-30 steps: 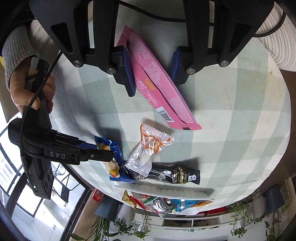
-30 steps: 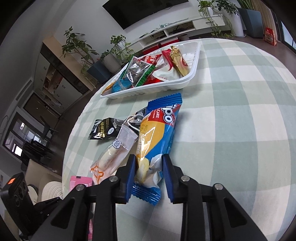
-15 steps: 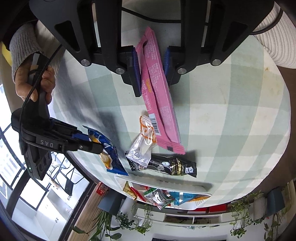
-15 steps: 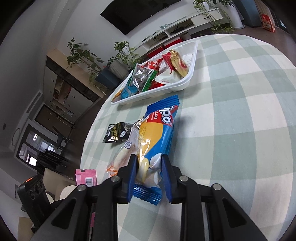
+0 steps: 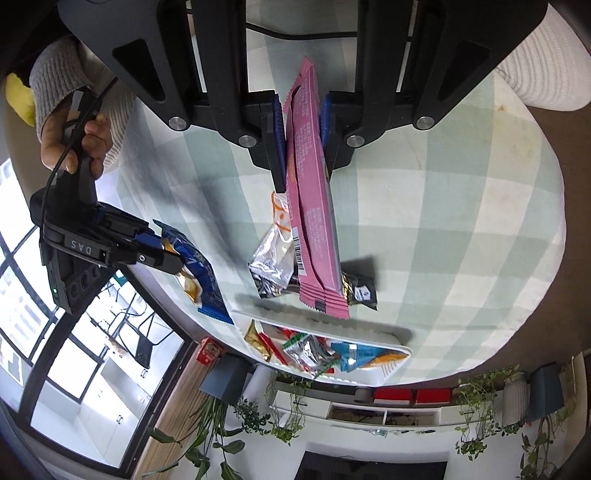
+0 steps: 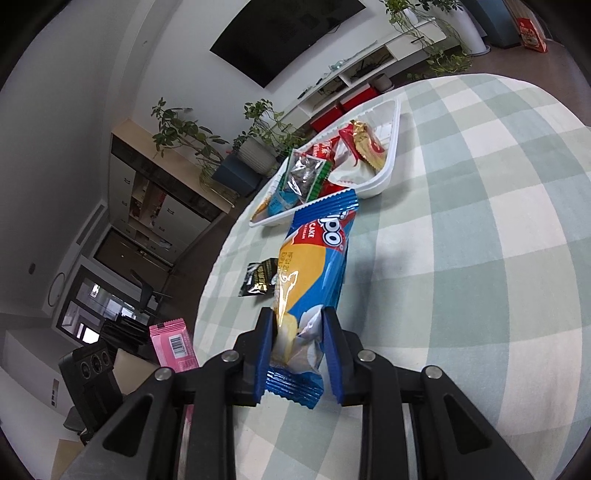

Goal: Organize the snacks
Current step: 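Lift the pink packet toward the tray with the left tool while the right tool carries the blue packet there, then open the left tool over the tray while the right tool releases the blue packet inside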

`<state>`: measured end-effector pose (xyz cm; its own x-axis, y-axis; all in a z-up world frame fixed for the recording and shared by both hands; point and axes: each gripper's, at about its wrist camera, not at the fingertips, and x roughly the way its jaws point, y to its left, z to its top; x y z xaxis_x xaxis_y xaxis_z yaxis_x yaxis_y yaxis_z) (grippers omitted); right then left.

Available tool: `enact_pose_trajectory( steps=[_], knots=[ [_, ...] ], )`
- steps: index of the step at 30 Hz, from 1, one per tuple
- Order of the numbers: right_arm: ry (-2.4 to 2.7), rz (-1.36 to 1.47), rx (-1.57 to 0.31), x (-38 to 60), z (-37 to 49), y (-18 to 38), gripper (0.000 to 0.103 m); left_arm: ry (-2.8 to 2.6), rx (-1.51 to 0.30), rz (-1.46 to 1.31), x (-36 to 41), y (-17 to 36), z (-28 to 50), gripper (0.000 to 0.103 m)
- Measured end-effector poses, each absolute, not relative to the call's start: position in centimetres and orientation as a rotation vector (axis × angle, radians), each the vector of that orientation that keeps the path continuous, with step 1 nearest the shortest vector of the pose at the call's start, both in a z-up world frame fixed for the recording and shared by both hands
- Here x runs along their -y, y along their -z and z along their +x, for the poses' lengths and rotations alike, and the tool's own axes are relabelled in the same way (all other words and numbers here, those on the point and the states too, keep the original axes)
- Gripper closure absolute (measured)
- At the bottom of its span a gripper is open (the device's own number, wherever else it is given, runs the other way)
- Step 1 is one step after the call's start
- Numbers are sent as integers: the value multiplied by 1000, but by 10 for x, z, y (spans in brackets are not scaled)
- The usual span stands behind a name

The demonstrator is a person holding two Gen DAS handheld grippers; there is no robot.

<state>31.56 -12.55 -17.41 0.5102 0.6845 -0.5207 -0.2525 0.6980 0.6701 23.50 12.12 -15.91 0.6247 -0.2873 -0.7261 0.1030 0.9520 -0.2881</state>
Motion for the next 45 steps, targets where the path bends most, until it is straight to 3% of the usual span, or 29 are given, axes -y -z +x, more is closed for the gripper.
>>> enact_pose_trajectory(
  steps=[17,32,45],
  knots=[
    [-578,623,-821,139,354,153,74,236,-816,-254,-155,126,302,90],
    [-582,516,-835,109,460,136,74,268,-823,-159,-168,101,439,90],
    [-574,399,-852,84,519,140,74,312,-888,-58,-149,113,544,90]
  ],
)
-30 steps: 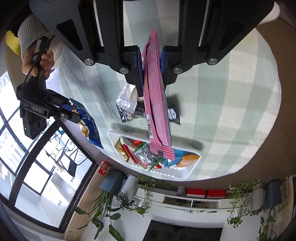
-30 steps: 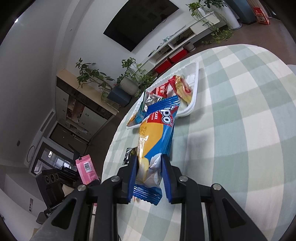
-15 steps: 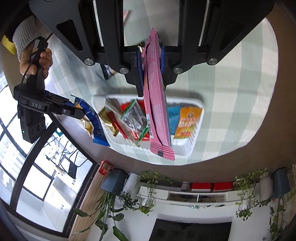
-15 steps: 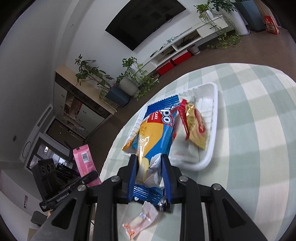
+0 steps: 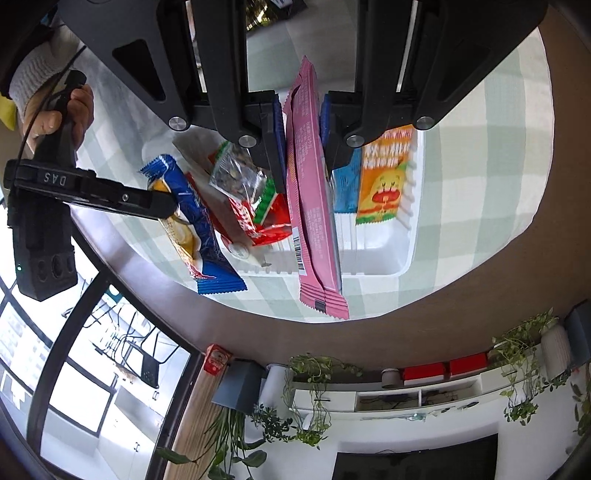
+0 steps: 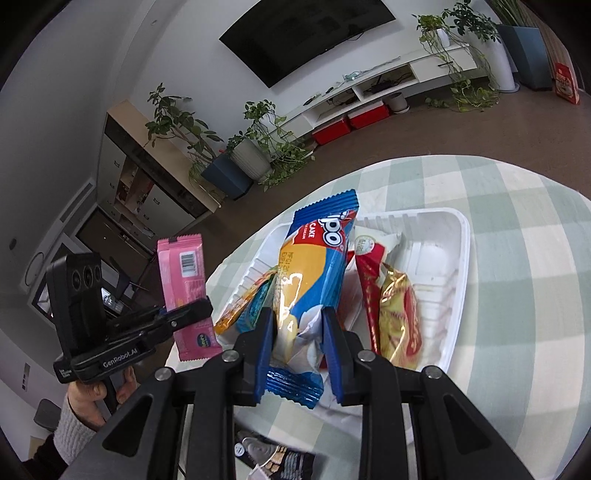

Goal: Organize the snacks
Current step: 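Open the left tool over the tray while the right tool releases the blue packet inside, then move the left tool to the black packet while the right tool approaches the clear snack bag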

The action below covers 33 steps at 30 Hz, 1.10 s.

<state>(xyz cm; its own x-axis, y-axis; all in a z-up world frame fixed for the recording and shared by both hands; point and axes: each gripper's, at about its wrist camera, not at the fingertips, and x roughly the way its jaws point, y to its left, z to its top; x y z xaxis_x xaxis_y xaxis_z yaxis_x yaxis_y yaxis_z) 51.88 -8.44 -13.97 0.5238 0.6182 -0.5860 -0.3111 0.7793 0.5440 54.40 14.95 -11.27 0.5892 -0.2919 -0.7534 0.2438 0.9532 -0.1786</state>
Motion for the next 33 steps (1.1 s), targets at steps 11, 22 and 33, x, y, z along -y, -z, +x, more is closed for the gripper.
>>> enact_pose_trajectory(
  steps=[11,22,33],
  knots=[
    [-534,310,-851,77,532,149,71,244,-915,14,-143,142,598,80],
    [-526,323,-769,90,516,127,54,154,-768,67,-149,121,580,46],
    [-566,142,-754,52,428,116,36,247,-774,81,-155,124,479,44]
  ],
)
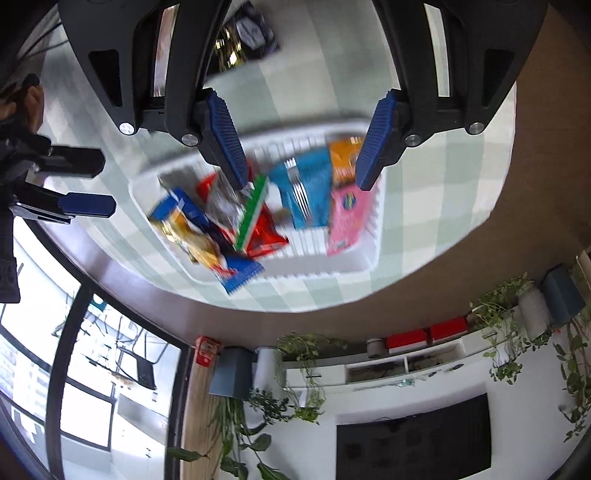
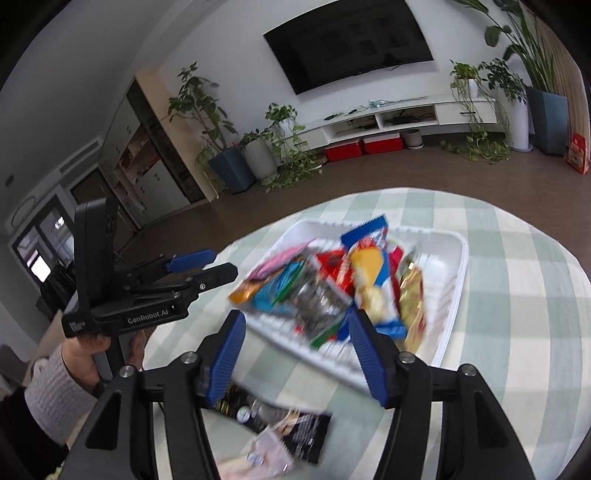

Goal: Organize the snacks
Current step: 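Move the left tool to the black packet while the right tool approaches the clear snack bag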

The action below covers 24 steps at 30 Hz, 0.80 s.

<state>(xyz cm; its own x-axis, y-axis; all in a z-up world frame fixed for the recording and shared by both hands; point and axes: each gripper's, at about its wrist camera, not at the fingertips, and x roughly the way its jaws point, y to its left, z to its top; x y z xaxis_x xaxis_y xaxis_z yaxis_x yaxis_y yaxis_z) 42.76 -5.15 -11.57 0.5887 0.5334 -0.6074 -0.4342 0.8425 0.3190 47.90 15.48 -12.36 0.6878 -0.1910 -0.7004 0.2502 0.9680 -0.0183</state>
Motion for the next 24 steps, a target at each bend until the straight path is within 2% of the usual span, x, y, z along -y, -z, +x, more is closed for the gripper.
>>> enact_pose_trajectory(
  steps=[10,16,24],
  knots=[
    [-450,-150,-797,-11,357,165,33,414,-832,238,-117,158,426,44],
    [-390,-185,-818,-15,339,185,28,487,-864,364,-96,178,426,44],
    [-366,-233,-824,-14,331,189,24,565,-957,376,-90,203,429,44]
  ],
)
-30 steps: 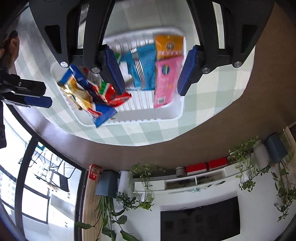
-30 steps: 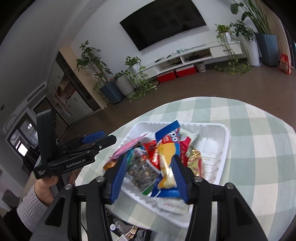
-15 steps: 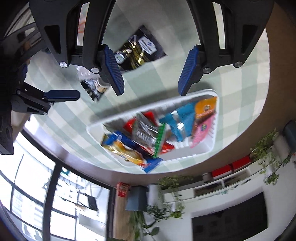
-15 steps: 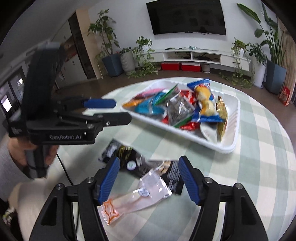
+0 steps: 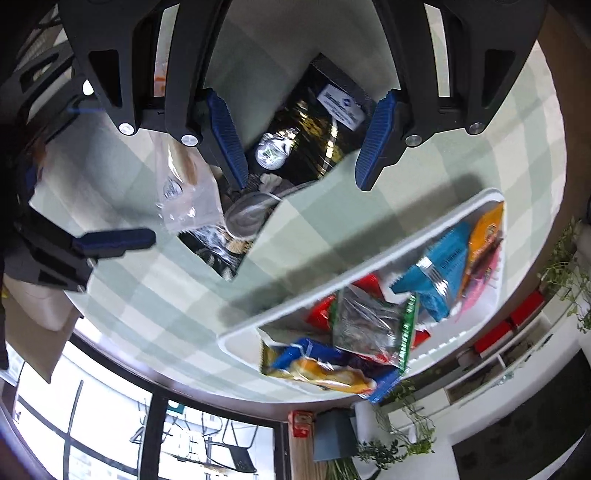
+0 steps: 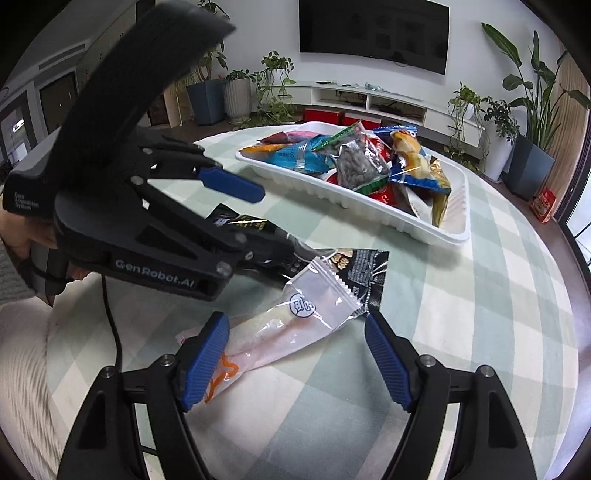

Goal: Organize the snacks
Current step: 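Move the left tool to the black packet while the right tool approaches the clear snack bag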

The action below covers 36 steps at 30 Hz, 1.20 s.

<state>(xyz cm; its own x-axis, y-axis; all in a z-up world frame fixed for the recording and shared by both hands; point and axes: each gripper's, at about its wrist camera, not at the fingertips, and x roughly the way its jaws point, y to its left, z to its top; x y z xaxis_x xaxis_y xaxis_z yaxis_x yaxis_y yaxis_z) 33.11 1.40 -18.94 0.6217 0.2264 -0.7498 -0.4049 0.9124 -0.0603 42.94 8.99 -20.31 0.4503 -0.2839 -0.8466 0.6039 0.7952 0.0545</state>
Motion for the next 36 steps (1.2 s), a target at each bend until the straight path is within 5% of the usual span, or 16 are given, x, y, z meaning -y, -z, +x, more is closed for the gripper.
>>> enact_pose_trajectory(
  steps=[36],
  knots=[
    [-319,-122,-865,23,332,187,21,533,-943,370,-65,215,392,41]
  ],
)
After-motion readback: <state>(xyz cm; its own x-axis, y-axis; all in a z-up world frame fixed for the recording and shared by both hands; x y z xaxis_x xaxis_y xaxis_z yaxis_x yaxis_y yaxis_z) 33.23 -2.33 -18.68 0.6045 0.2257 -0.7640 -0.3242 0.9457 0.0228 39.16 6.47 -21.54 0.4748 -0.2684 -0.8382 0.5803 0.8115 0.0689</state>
